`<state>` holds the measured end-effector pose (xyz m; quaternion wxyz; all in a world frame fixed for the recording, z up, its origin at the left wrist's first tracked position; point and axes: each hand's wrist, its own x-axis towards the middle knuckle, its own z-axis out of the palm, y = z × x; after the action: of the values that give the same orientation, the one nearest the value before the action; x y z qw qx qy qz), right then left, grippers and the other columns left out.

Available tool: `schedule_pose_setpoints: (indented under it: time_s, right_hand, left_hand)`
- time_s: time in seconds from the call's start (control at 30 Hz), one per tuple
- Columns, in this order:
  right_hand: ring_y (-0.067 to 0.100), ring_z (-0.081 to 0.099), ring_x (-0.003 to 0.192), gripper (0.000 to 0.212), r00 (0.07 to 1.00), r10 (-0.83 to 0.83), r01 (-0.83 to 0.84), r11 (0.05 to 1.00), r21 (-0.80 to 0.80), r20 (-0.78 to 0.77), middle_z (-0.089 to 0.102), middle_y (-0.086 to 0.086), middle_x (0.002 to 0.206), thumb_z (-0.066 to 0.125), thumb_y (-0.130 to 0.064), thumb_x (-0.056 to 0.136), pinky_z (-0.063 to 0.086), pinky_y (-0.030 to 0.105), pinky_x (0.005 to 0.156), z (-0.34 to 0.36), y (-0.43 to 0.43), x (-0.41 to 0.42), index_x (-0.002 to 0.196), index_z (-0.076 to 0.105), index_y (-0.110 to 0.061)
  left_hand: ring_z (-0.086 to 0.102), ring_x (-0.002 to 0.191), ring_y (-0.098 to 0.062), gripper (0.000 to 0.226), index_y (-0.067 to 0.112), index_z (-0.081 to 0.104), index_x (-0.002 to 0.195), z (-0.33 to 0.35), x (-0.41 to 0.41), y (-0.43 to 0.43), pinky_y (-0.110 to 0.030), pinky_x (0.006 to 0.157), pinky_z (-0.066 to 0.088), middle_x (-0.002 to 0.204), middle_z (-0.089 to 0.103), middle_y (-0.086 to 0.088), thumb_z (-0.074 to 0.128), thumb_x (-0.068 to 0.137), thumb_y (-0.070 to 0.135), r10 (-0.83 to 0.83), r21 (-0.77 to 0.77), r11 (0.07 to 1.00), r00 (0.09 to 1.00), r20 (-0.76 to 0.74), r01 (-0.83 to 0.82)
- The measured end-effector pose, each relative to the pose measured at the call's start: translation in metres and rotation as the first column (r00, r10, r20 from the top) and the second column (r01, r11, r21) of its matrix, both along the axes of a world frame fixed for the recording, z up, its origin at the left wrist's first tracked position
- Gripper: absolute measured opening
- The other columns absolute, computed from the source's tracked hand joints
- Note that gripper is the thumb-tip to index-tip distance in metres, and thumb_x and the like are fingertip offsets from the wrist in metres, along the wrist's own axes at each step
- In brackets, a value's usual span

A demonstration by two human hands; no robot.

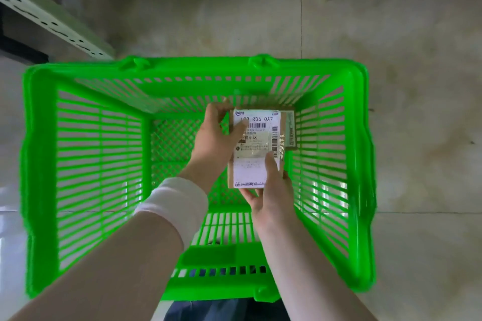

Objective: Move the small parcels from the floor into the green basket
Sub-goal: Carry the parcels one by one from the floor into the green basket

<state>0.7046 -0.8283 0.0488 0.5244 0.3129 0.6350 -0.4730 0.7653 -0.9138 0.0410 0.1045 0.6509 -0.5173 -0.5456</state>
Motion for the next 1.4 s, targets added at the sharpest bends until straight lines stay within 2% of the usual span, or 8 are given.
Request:
schedule_pose_setpoints:
  time_s: [0.23, 0.53, 0.73, 0.83, 0.93, 1.03, 1.23, 1.4]
  right_hand:
    - [0.028, 0.046, 0.129, 0.083, 0.902, 0.317, -0.282, 0.947, 0.155, -0.293, 0.040, 0.013, 0.147, 0.064, -0.026, 0.086, 0.043, 0.039, 0.103, 0.032, -0.003, -0.026, 0.149, 0.010, -0.017]
    - [0.018, 0.059, 0.092, 0.034, 0.557, 0.617, -0.591, 0.765, 0.258, -0.556, 0.064, 0.009, 0.111, 0.056, -0.015, 0.089, 0.040, 0.014, 0.059, 0.000, -0.039, -0.074, 0.121, 0.054, -0.001]
    - [0.020, 0.055, 0.112, 0.051, 0.353, 0.695, -0.711, 0.635, 0.303, -0.626, 0.052, 0.008, 0.130, 0.055, -0.016, 0.091, 0.046, 0.025, 0.092, -0.012, -0.032, -0.071, 0.137, 0.037, -0.007]
    - [0.030, 0.036, 0.136, 0.071, 0.250, 0.713, -0.717, 0.591, 0.369, -0.654, 0.034, 0.016, 0.147, 0.058, -0.023, 0.090, 0.032, 0.042, 0.113, 0.005, -0.030, -0.069, 0.147, 0.021, -0.005]
    - [0.031, 0.022, 0.142, 0.075, 0.201, 0.715, -0.698, 0.584, 0.414, -0.670, 0.027, 0.019, 0.152, 0.058, -0.027, 0.090, 0.016, 0.033, 0.117, 0.049, -0.019, -0.063, 0.147, 0.018, 0.000]
    - [0.032, 0.026, 0.141, 0.075, 0.288, 0.668, -0.681, 0.646, 0.343, -0.686, 0.030, 0.022, 0.150, 0.060, -0.031, 0.088, 0.016, 0.032, 0.115, 0.115, 0.002, -0.051, 0.145, 0.024, 0.004]
    - [0.019, 0.035, 0.139, 0.067, 0.746, 0.343, -0.370, 0.926, 0.073, -0.571, 0.039, 0.009, 0.148, 0.053, -0.029, 0.092, 0.026, 0.032, 0.115, 0.249, 0.068, -0.061, 0.147, 0.022, -0.007]
    - [0.009, 0.044, 0.126, 0.057, 0.866, 0.101, -0.150, 0.987, -0.063, -0.489, 0.047, 0.003, 0.142, 0.050, -0.027, 0.094, 0.031, 0.021, 0.104, 0.325, 0.144, -0.107, 0.145, 0.030, -0.013]
  left_hand:
    - [0.059, 0.103, -0.014, 0.031, 0.018, 0.054, 0.112, 0.032, 0.013, 0.020, -0.021, 0.087, 0.041, 0.104, 0.061, 0.007, 0.062, 0.085, 0.030, 0.044, -0.025, 0.999, 0.996, 0.076, -0.043]
    - [0.051, 0.093, -0.007, 0.037, 0.017, 0.051, 0.131, 0.025, 0.000, 0.041, -0.009, 0.070, 0.033, 0.127, 0.062, -0.001, 0.045, 0.095, 0.023, 0.098, 0.106, 0.989, 0.991, 0.089, -0.107]
    - [0.049, 0.066, 0.003, 0.038, 0.019, 0.048, 0.133, 0.020, -0.006, 0.037, -0.001, 0.049, 0.035, 0.130, 0.060, 0.000, 0.042, 0.097, 0.024, 0.106, 0.081, 0.990, 0.989, 0.099, -0.114]
    - [0.058, 0.110, -0.014, 0.043, 0.018, 0.041, 0.139, 0.037, -0.010, 0.037, -0.012, 0.082, 0.038, 0.139, 0.053, -0.002, 0.043, 0.096, 0.026, 0.069, 0.107, 0.991, 0.989, 0.128, -0.083]
    - [0.042, 0.134, -0.021, 0.050, 0.014, 0.035, 0.143, 0.079, -0.017, 0.043, -0.027, 0.105, 0.033, 0.147, 0.043, -0.005, 0.044, 0.096, 0.027, 0.074, 0.135, 0.986, 0.980, 0.184, -0.100]
    - [0.048, 0.128, -0.027, 0.045, 0.014, 0.041, 0.139, 0.140, -0.028, 0.059, -0.031, 0.101, 0.038, 0.142, 0.050, -0.009, 0.042, 0.096, 0.026, 0.028, 0.139, 0.989, 0.978, 0.209, -0.058]
    - [0.047, 0.128, -0.022, 0.041, 0.017, 0.046, 0.136, 0.271, -0.069, 0.109, -0.023, 0.097, 0.035, 0.141, 0.051, -0.005, 0.040, 0.097, 0.026, -0.122, 0.129, 0.986, 0.982, 0.147, 0.104]
    - [0.041, 0.134, -0.018, 0.041, 0.013, 0.045, 0.137, 0.332, -0.125, 0.178, -0.017, 0.100, 0.027, 0.145, 0.046, -0.004, 0.038, 0.098, 0.023, -0.274, 0.103, 0.958, 0.960, 0.059, 0.267]
